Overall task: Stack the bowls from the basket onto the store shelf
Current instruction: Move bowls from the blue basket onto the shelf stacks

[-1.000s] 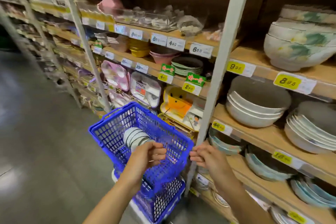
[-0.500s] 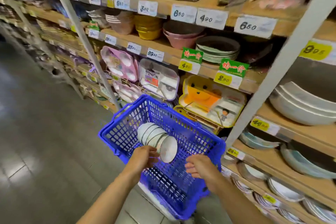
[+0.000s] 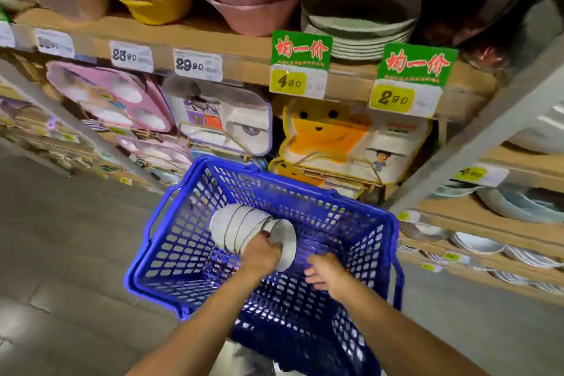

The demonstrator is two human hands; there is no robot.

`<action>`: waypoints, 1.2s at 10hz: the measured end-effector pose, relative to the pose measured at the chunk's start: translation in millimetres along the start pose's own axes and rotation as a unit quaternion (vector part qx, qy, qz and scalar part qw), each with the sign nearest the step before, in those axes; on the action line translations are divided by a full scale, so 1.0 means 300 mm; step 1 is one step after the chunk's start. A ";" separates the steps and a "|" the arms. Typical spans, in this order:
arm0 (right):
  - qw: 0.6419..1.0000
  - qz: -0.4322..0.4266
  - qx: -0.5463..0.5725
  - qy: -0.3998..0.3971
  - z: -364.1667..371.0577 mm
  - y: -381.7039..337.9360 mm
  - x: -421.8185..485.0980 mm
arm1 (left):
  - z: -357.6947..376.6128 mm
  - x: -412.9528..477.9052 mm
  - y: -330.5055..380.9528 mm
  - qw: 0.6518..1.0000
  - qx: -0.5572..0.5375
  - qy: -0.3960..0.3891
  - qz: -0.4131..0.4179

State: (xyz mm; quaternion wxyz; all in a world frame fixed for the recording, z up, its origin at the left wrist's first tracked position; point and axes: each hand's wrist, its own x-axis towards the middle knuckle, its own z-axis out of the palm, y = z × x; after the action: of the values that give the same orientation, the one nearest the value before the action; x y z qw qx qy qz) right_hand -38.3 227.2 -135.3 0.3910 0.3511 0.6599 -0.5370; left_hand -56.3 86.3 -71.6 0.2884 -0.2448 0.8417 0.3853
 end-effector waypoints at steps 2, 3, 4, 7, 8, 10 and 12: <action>0.996 0.006 -0.029 0.086 0.083 0.010 0.137 | 0.100 0.125 -0.069 0.989 0.016 -0.127 -0.072; 0.994 -0.013 -0.026 0.109 0.102 -0.002 0.197 | 0.139 0.201 -0.105 0.990 0.045 -0.114 -0.063; 0.994 -0.018 -0.008 0.107 0.112 -0.024 0.270 | 0.176 0.260 -0.146 0.935 0.303 -0.176 0.050; 0.986 -0.080 -0.129 0.068 0.141 -0.024 0.505 | 0.264 0.405 -0.204 0.993 -0.036 0.013 -0.108; 0.982 -0.104 -0.128 0.094 0.161 -0.010 0.553 | 0.294 0.426 -0.220 0.994 -0.033 0.043 -0.095; 0.982 -0.095 -0.101 0.131 0.146 -0.012 0.534 | 0.261 0.414 -0.202 0.995 -0.022 0.057 -0.082; 0.976 -0.105 -0.138 0.128 0.056 -0.042 0.429 | 0.171 0.356 -0.150 1.000 0.014 0.019 -0.008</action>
State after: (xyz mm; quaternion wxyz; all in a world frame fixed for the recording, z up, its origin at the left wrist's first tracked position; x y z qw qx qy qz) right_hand -104.6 214.1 -246.7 0.2891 0.2883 0.8057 -0.4291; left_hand -88.8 80.2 -194.0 0.2791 -0.2548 0.8504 0.3661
